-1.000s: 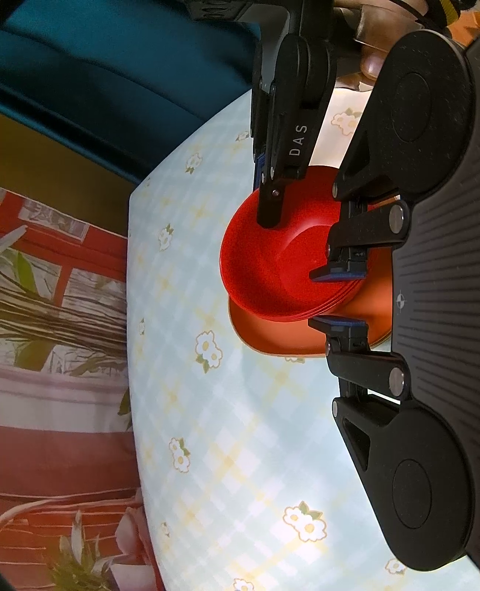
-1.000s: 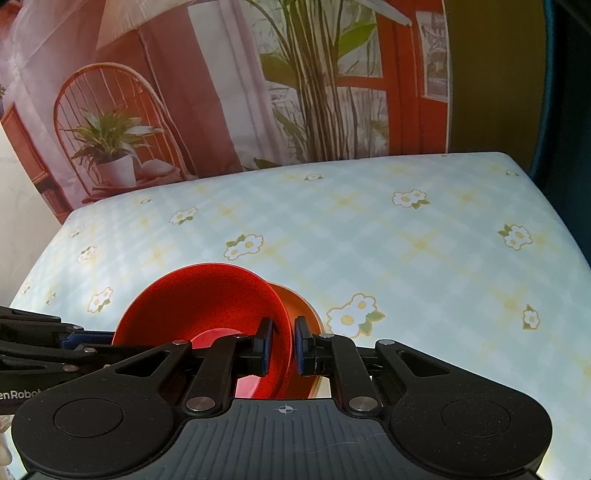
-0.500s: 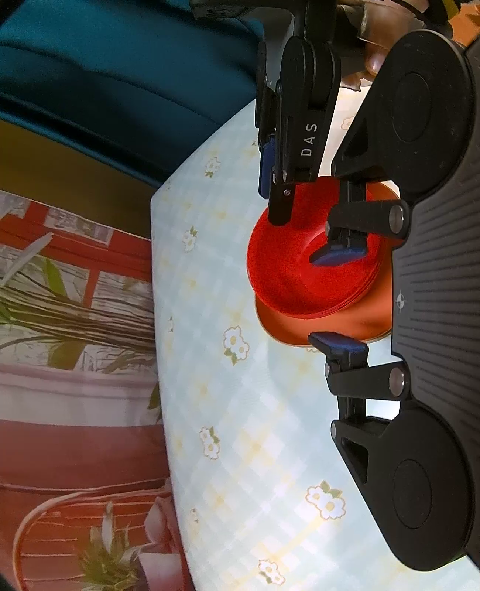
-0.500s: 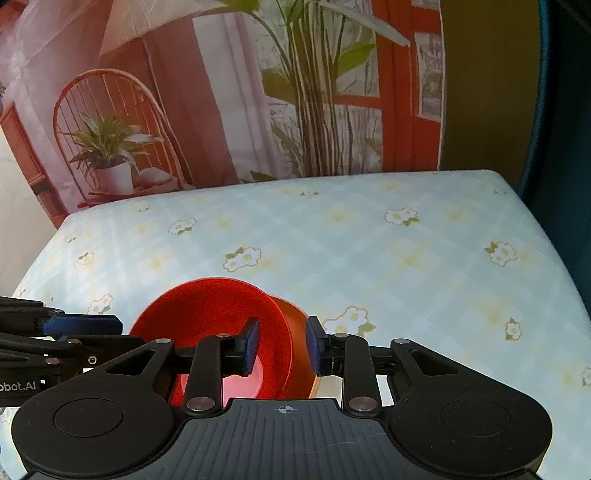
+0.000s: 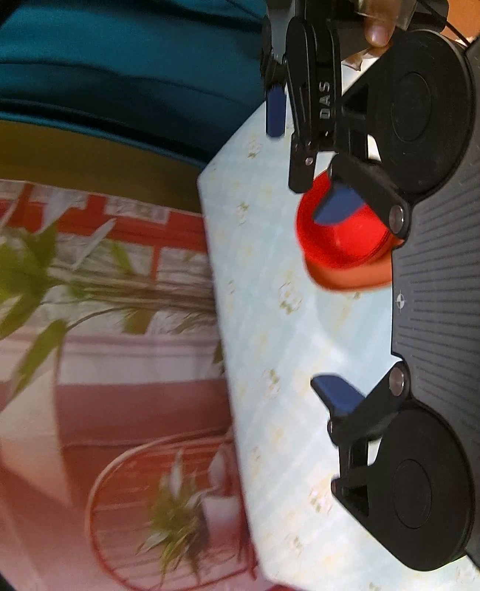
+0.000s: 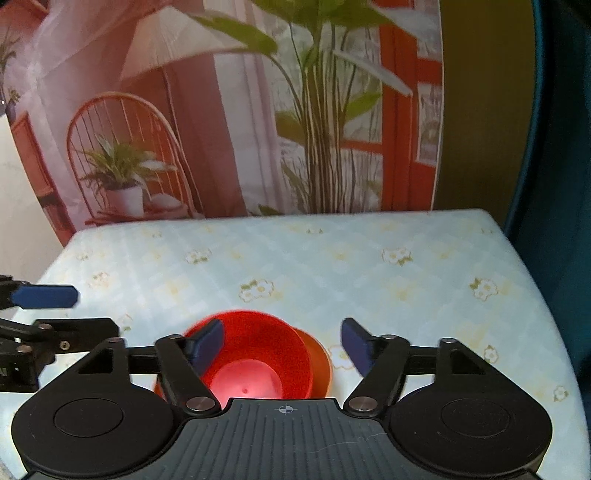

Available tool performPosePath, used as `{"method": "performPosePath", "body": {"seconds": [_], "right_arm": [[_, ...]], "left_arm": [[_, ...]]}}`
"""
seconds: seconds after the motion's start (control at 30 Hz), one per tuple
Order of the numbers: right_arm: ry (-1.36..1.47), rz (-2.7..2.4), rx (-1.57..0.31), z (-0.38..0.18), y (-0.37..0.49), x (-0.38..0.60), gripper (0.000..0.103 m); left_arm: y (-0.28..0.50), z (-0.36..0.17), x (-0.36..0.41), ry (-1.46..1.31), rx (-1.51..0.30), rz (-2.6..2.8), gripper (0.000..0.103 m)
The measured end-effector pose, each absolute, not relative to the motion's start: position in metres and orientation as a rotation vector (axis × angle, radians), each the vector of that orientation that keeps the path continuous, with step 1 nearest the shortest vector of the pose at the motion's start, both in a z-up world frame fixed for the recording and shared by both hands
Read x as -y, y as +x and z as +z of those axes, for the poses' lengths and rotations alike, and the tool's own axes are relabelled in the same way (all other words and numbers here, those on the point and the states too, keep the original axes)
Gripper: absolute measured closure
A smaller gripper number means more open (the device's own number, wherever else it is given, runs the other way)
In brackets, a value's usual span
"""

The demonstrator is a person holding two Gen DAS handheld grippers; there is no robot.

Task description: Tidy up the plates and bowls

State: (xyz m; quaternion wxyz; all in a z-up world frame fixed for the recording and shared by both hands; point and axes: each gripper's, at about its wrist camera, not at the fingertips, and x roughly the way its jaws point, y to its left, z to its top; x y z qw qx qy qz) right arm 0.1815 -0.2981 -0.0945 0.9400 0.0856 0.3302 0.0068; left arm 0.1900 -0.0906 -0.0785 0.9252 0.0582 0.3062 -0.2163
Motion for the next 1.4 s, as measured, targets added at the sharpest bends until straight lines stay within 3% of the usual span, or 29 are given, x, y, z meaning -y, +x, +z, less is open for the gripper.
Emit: {"method": "performPosePath", "body": {"seconds": [0.07,0.17,0.83,1.4], "right_arm": [[0.172,0.008,-0.645,-0.083,0.176,0.293,0.007],[0.16,0.024,-0.609,-0.065,0.168,0.282,0.0],[0.171,0.019,-0.423,0.022,0.108,0.235,0.0],[0.179,0.007,-0.324,0.05,0.062,0.231,0.0]], "left_arm": [[0.183,-0.067,0.083,0.125,-0.597,-0.423,0.004],[0.173,-0.052,0.074,0.127,-0.563,-0.393,0.0],[0.084,0.019,0.021,0.157,-0.327,-0.157,0.0],[0.054,0.039,0.004,0.073,-0.293,-0.156,0.0]]}}
